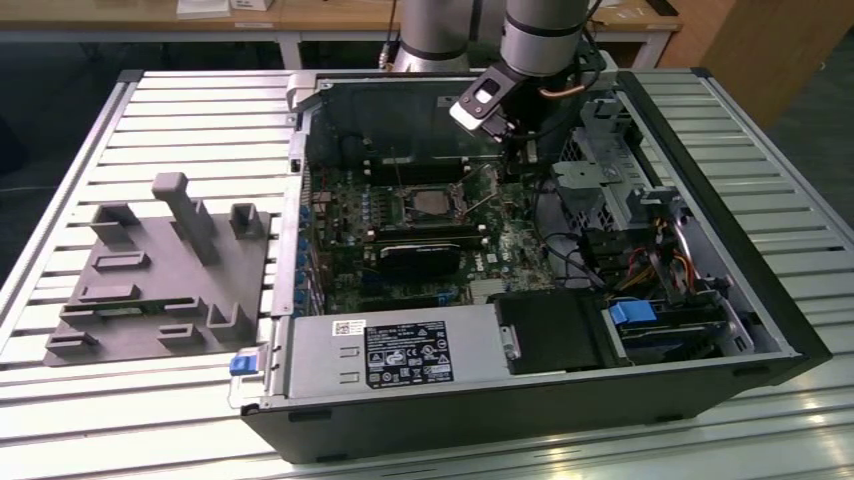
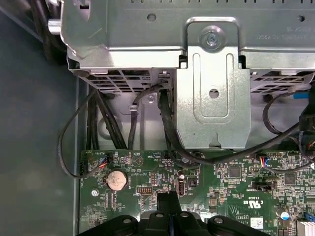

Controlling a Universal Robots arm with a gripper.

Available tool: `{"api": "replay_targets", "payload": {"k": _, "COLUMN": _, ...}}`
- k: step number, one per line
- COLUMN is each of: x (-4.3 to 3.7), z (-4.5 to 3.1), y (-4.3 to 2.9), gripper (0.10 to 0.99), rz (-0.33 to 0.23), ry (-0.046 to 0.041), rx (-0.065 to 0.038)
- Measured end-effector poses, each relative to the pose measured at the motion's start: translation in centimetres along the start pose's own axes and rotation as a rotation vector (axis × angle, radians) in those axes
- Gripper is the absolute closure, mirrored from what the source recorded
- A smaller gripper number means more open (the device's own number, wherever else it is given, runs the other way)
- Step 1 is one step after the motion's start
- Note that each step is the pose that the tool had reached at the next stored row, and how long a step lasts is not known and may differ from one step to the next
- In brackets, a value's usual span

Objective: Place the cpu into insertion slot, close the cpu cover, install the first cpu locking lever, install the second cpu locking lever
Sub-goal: 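Close the cpu cover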

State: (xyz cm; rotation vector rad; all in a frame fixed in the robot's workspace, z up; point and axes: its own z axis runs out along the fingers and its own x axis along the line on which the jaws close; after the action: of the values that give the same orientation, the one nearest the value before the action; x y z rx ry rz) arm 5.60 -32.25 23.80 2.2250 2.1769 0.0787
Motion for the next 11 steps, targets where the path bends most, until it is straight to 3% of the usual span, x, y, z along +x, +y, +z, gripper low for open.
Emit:
{"api": "replay_targets", "payload": {"k": 2, "x": 0.00, "z": 0.03, "y": 0.00, "gripper": 0.984, "rz": 0.000, "ry": 0.0003, "rx": 0.003}}
{"api": "replay_targets", "payload": {"k": 3, "x": 0.00, "z": 0.05, "y": 0.00, "gripper": 0.984, "rz": 0.000, "ry": 0.0002, "rx": 0.009}}
{"api": "replay_targets", "payload": {"k": 4, "x": 0.00, "z": 0.08, "y": 0.00, "gripper": 0.984, "rz": 0.000, "ry": -0.0002, "rx": 0.022}}
{"api": "replay_targets", "payload": {"k": 7, "x": 0.00, "z": 0.15, "y": 0.04, "gripper": 0.984, "rz": 0.001, "ry": -0.0016, "rx": 0.074}}
{"api": "replay_targets", "payload": {"k": 8, "x": 0.00, "z": 0.17, "y": 0.04, "gripper": 0.984, "rz": 0.001, "ry": -0.0019, "rx": 0.084}}
{"api": "replay_targets", "payload": {"k": 11, "x": 0.00, "z": 0.17, "y": 0.03, "gripper": 0.984, "rz": 0.001, "ry": -0.0019, "rx": 0.084}}
